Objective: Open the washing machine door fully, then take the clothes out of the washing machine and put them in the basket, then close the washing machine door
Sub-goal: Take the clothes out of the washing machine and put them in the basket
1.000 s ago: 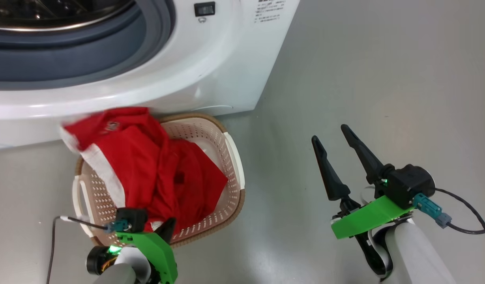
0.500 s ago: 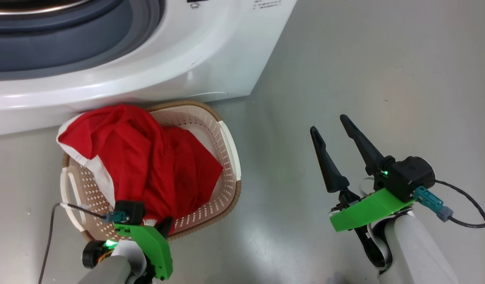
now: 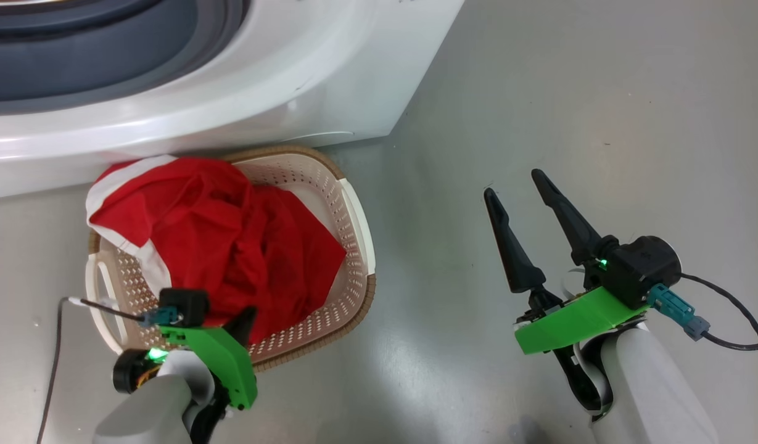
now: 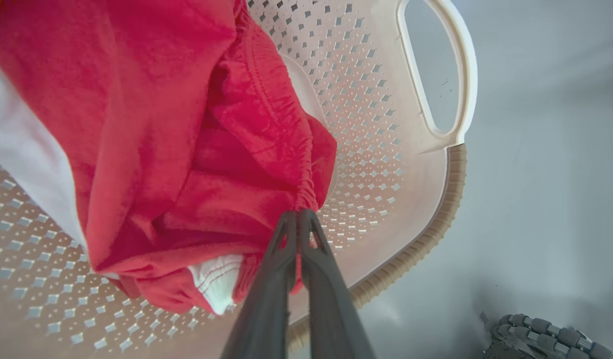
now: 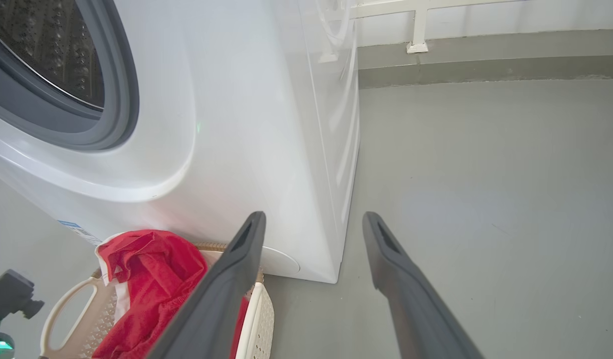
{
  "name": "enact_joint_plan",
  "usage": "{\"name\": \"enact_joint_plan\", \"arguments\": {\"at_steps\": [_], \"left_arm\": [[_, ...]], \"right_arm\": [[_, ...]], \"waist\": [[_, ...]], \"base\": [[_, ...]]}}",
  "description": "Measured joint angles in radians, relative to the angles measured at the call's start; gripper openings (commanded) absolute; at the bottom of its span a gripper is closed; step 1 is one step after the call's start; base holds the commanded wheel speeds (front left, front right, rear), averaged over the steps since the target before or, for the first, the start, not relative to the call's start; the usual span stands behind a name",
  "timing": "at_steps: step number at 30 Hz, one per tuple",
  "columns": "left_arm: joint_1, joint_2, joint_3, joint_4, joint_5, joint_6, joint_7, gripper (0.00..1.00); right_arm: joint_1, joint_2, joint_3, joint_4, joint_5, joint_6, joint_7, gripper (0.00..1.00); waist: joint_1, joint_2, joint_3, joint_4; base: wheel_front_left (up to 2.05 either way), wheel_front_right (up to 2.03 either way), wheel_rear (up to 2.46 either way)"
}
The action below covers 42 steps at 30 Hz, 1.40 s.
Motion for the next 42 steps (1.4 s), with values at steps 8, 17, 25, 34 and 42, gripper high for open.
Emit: {"name": "enact_joint_plan", "arguments": {"at_steps": [8,17,25,34,42], "left_arm": [[-0.024,0.001,-0.021,0.035,-0.041,0.000,-0.046,1.00],[-0.034,0.002,-0.038,0.052,-0.069,0.000,-0.070,1.00],[-0.034,0.010,0.010,0.045,-0.105,0.000,-0.078,1.00],[-0.009,0.058,0.293,-0.036,0.083,0.000,-0.079,1.00],[0.135,0.046,0.589,-0.150,0.350,0.000,-0.079,1.00]], "right_arm": [[0.000,0.000,0.001,0.001,0.000,0.000,0.000,1.00],[0.000,0.000,0.001,0.009,-0.001,0.000,0.000,1.00],[0.009,0.000,-0.001,0.029,-0.002,0.000,0.000,1.00],[0.044,0.000,-0.022,0.044,-0.011,0.000,0.000,1.00],[0.088,-0.001,-0.049,0.051,-0.019,0.000,0.000,1.00]], "waist": [[0.0000,-0.0001,-0.003,0.001],[-0.0001,0.0000,-0.021,0.006],[0.0000,0.0000,-0.070,0.014],[0.0000,0.0000,-0.154,0.031],[0.0000,-0.0001,-0.240,0.056]], "base": [[0.00,0.00,0.00],[0.00,0.00,0.00],[0.00,0.00,0.00],[0.00,0.00,0.00],[0.00,0.00,0.00]]}}
